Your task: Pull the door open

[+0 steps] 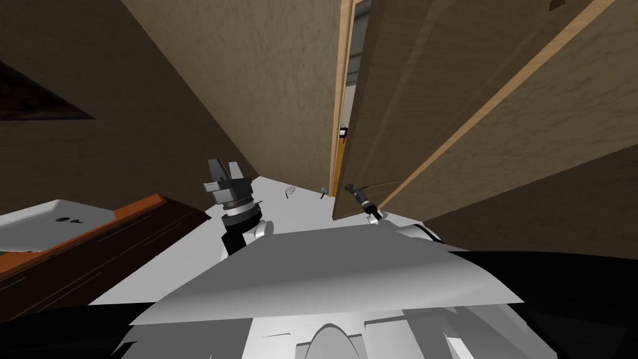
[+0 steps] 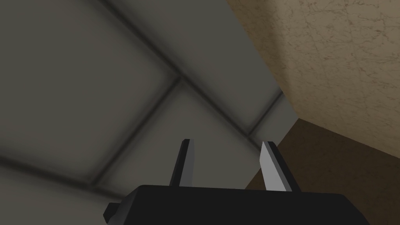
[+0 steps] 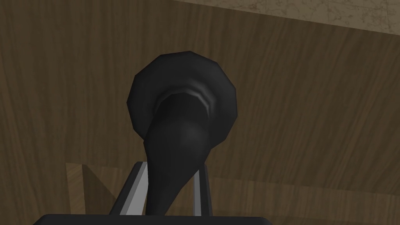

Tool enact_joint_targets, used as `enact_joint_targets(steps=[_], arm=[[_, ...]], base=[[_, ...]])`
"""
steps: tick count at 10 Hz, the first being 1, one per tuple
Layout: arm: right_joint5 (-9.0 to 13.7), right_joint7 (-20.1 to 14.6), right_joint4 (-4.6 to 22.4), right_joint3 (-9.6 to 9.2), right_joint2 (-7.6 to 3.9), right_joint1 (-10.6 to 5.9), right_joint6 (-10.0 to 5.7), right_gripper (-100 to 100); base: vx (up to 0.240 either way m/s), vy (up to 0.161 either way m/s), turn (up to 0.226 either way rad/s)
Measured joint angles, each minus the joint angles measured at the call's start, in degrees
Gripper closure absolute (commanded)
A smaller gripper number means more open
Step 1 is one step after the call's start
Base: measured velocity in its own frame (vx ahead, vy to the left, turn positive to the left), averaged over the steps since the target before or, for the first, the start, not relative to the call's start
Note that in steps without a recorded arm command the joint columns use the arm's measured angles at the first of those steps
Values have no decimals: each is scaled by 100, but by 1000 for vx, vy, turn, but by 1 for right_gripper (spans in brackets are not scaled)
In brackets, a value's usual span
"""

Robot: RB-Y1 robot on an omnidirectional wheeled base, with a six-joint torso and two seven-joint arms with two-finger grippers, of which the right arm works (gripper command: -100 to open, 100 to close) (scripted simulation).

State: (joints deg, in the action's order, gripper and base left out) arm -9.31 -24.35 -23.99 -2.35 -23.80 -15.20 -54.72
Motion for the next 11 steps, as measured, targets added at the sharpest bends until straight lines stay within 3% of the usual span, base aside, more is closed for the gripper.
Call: enact_joint_targets(steps=[1,2,3,7,8,11], arm=[[1,-48,113,12,-87,14,-120,100],[7,-119,-64,37,-189,182,-172,100],[2,-159,107,42,-245,156,-326,100],[-29,-348,151,45,-487,488,-753,100],[-47,-390,350,29,-524,425,-912,100],[-66,-515,104,17,-630,670,-940,100]], base=[[-214,-62,267],[-188,-64,171],[-164,-64,188],[-156,-91,182],[-179,-85,138],[-111,-66,129]])
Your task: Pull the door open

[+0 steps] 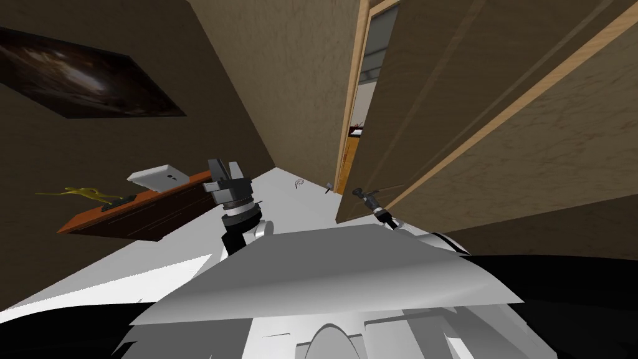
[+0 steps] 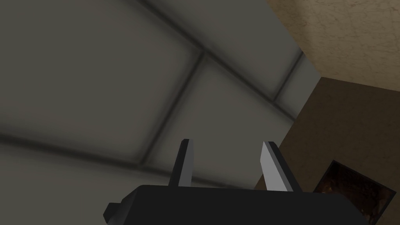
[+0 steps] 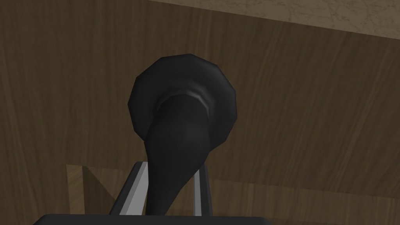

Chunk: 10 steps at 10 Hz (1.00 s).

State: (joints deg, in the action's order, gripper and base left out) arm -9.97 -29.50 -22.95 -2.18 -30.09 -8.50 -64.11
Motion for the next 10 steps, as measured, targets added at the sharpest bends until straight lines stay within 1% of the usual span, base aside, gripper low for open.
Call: enact_joint_targets(steps=[1,2,3,4,5,6,7,8,9,10], arm=[[1,-39,-146,8,-35,119,3,100],[-10,-26,83,-2,-23,18,-133,100],[-13,-33,120,2,-54,57,-234,100],[-21,-27,486,4,-89,-44,-509,100],[-19,-49,255,13,-112,133,-502,100],[-26,-83,258,17,-168,210,-579,100],[-39,-85,502,11,-193,161,-783,100],[-46,-99,403,6,-199,252,-799,100],[-46,-120,204,7,-201,361,-703,100],[-53,-139,374,7,-247,324,-825,100]], base=[[-100,-53,36],[-107,-50,98],[-175,-98,213],[-141,-86,92],[-162,-68,191],[-162,-94,162],[-96,-67,35],[-40,-18,-19],[-104,-38,153],[-121,-62,120]])
